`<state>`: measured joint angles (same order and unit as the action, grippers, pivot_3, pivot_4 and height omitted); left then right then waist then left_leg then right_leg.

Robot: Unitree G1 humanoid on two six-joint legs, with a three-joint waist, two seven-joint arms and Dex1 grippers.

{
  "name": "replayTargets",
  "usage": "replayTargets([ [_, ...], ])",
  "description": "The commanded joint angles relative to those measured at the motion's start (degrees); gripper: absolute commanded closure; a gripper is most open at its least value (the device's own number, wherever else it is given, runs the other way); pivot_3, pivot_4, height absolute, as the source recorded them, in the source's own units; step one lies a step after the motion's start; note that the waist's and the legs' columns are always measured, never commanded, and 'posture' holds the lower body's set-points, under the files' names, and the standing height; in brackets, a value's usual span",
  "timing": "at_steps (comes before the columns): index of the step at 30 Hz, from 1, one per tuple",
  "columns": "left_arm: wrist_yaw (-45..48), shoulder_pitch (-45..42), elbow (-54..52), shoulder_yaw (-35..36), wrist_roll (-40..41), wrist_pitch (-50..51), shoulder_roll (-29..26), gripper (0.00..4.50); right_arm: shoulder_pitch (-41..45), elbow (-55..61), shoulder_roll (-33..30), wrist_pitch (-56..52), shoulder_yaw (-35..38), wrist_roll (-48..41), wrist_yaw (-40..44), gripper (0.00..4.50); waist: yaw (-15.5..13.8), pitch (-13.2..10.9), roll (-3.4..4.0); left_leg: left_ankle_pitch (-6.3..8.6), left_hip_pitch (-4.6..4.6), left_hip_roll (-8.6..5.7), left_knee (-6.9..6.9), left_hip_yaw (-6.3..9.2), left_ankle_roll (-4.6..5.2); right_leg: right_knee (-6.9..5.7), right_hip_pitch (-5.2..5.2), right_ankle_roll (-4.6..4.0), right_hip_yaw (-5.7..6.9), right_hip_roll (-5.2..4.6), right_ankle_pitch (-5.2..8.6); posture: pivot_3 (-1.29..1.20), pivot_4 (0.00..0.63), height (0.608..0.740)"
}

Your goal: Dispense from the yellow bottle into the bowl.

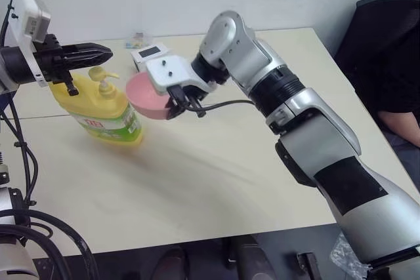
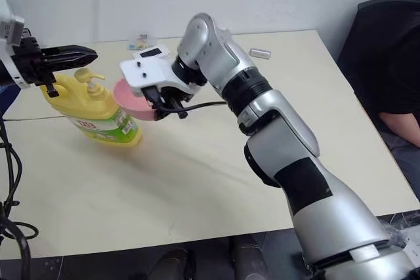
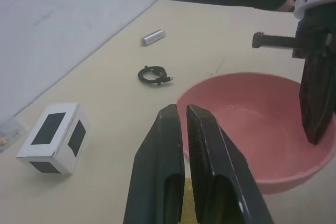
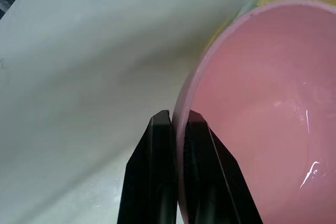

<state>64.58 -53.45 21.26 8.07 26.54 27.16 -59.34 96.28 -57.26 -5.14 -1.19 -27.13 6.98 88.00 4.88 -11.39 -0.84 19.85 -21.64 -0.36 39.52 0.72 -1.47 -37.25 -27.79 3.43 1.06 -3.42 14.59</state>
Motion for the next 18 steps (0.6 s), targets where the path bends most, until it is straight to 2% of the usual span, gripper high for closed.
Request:
replayTargets([
  [1, -0.2, 0.3, -1.6, 3.0, -0.3, -1.1, -1.1, 4.2, 3.0, -0.1, 1.7, 1.1, 2.4, -0.8, 0.7, 4.5, -0.1, 0.0, 0.0, 0.0, 0.0, 0.0, 0.05, 0.0, 0.0, -0.06, 0.0, 0.0, -0.01, -0.01, 0.0, 0.0, 0.15, 0.74],
  [18, -2.3, 4.9, -5.9, 6.5, -0.4, -0.5, -1.1, 4.2, 2.9, -2.7, 2.6, 5.9, 2.7, 2.4, -0.4, 4.5, -0.1, 0.0, -0.01, 0.02, 0.0, -0.02, 0.43, 0.03, 0.03, -0.32, 0.07, -0.06, -0.04, -0.05, -0.03, 0.0, 0.15, 0.74],
])
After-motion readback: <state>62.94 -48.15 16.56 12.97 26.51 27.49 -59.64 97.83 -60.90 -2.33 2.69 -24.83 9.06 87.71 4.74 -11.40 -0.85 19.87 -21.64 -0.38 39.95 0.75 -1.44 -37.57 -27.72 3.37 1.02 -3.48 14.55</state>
